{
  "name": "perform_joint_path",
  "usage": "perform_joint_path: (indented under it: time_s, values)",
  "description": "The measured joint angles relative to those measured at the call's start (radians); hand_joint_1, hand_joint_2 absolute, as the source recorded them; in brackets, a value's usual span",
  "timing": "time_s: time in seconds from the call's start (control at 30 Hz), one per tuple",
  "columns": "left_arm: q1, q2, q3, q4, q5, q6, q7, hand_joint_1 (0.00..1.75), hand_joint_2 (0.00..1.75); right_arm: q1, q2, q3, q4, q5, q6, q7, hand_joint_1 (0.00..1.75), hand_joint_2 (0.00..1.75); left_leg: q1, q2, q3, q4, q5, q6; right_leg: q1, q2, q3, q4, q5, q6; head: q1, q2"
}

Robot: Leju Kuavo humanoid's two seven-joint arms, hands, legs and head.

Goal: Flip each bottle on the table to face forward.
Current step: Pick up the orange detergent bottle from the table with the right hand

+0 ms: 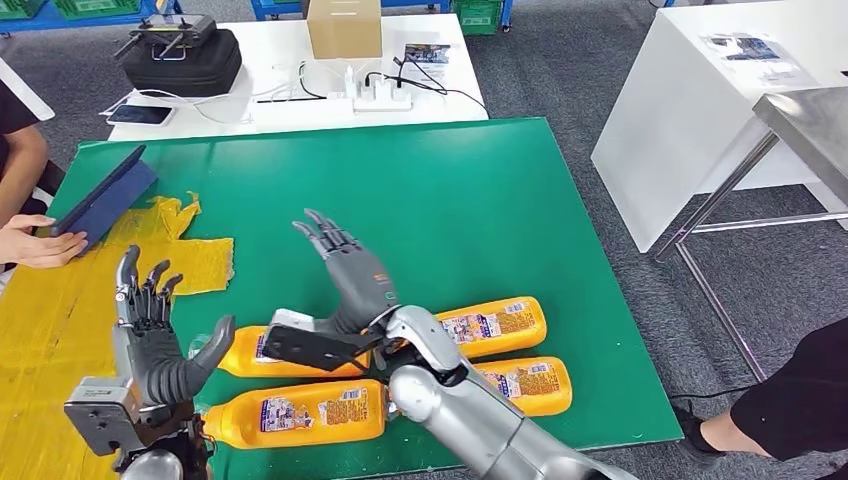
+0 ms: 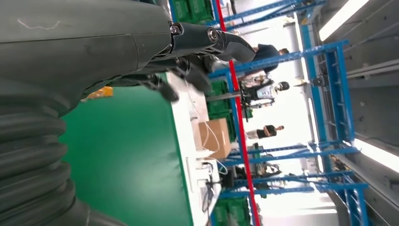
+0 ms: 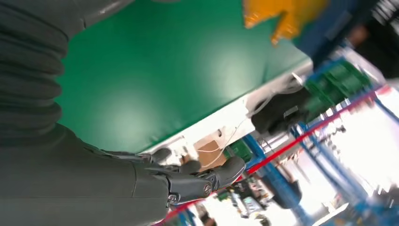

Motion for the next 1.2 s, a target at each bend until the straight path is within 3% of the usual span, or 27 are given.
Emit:
perform_joint_path:
  time_s: [0.17, 0.47, 0.73, 0.97, 1.2]
  values:
    - [-0.024, 0.0, 0.001, 0.011, 0.003, -0.014, 0.004, 0.0, 1.75, -0.078, 0.054, 0.089, 0.183, 0.084, 0.016, 0.042, 0.0, 1.75, 0.0, 0.0, -0.002, 0.0, 0.0, 0.0, 0.0, 0.0, -0.001, 0.0, 0.0, 0.0, 0.0, 0.0]
    - [-0.072, -0.001, -0.006, 0.055, 0.023, -0.022, 0.005, 0.0, 1.75, -0.149, 0.133, 0.16, 0.438, 0.107, 0.069, 0.065, 0.0, 1.75, 0.0, 0.0, -0.002, 0.0, 0.0, 0.0, 0.0, 0.0, -0.003, 0.0, 0.0, 0.0, 0.0, 0.0]
    - [-0.088, -0.002, -0.014, 0.08, 0.03, -0.022, 0.003, 0.0, 1.75, -0.163, 0.156, 0.178, 0.516, 0.091, 0.103, 0.078, 0.0, 1.75, 0.0, 0.0, -0.002, 0.0, 0.0, 0.0, -0.001, 0.0, -0.003, 0.0, 0.0, 0.0, 0.0, 0.0]
    - [-0.11, -0.003, -0.027, 0.107, 0.043, -0.011, 0.0, 0.0, 1.75, -0.164, 0.16, 0.219, 0.563, 0.055, 0.148, 0.174, 0.0, 1.75, 0.0, 0.0, -0.002, 0.0, 0.0, 0.0, -0.001, 0.0, -0.003, 0.0, 0.0, 0.0, 0.0, 0.0]
    - [-0.12, -0.005, -0.039, 0.127, 0.048, -0.005, -0.001, 0.0, 1.75, -0.165, 0.16, 0.241, 0.602, 0.049, 0.149, 0.187, 0.0, 1.75, 0.0, 0.0, -0.002, 0.0, 0.0, 0.0, -0.001, 0.0, -0.003, 0.0, 0.0, 0.0, 0.0, 0.0]
